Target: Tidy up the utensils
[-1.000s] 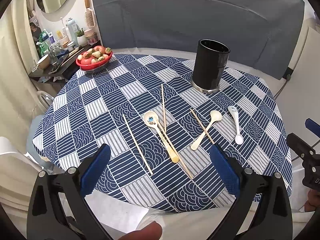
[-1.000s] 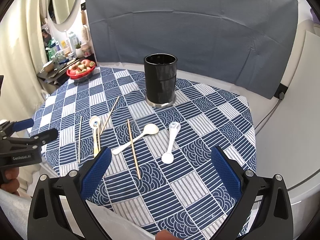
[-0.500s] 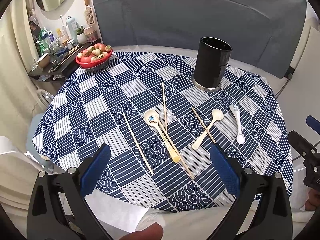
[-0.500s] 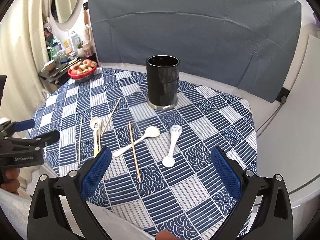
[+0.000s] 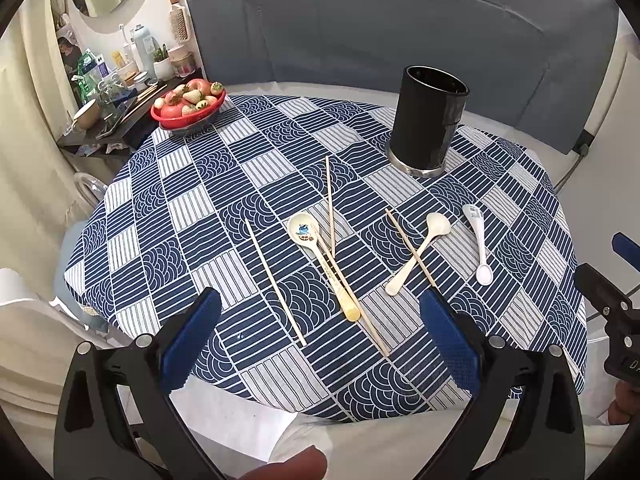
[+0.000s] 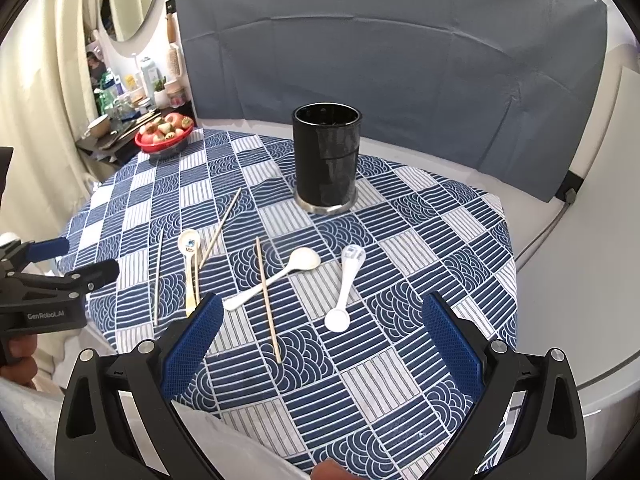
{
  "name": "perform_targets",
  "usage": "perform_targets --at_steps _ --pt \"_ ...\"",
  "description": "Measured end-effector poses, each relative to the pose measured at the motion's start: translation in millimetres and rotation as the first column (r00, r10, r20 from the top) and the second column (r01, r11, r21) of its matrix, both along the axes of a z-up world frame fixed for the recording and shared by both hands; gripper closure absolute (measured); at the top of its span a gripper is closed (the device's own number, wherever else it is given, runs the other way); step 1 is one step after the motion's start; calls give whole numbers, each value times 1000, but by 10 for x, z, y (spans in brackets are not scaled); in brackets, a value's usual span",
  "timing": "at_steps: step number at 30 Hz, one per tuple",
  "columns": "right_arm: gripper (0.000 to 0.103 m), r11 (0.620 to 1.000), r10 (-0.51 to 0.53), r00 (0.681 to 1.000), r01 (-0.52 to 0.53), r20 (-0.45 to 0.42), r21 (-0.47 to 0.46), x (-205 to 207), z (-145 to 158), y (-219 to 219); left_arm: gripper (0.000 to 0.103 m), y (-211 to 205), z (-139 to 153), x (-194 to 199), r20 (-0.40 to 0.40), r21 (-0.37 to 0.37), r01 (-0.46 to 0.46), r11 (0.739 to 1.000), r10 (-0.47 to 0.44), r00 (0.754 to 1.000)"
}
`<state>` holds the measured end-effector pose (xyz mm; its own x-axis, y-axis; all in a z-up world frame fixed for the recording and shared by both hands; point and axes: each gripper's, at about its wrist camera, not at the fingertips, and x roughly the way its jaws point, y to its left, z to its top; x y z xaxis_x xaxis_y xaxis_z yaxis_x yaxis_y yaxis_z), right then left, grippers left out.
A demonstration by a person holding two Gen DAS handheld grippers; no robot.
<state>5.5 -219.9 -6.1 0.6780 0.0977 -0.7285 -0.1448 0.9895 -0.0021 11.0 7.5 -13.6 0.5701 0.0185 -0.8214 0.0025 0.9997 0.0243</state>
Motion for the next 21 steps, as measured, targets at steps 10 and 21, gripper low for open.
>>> perform_targets --at_steps 10,21 --pt "8 1000 16 1000 -16 -24 -5 72 -45 28 6 19 -63 35 -27 -1 -9 1000 9 1000" --pt "8 994 102 992 -104 -79 -16 192 -132 208 6 220 -207 106 -97 1 -86 996 85 992"
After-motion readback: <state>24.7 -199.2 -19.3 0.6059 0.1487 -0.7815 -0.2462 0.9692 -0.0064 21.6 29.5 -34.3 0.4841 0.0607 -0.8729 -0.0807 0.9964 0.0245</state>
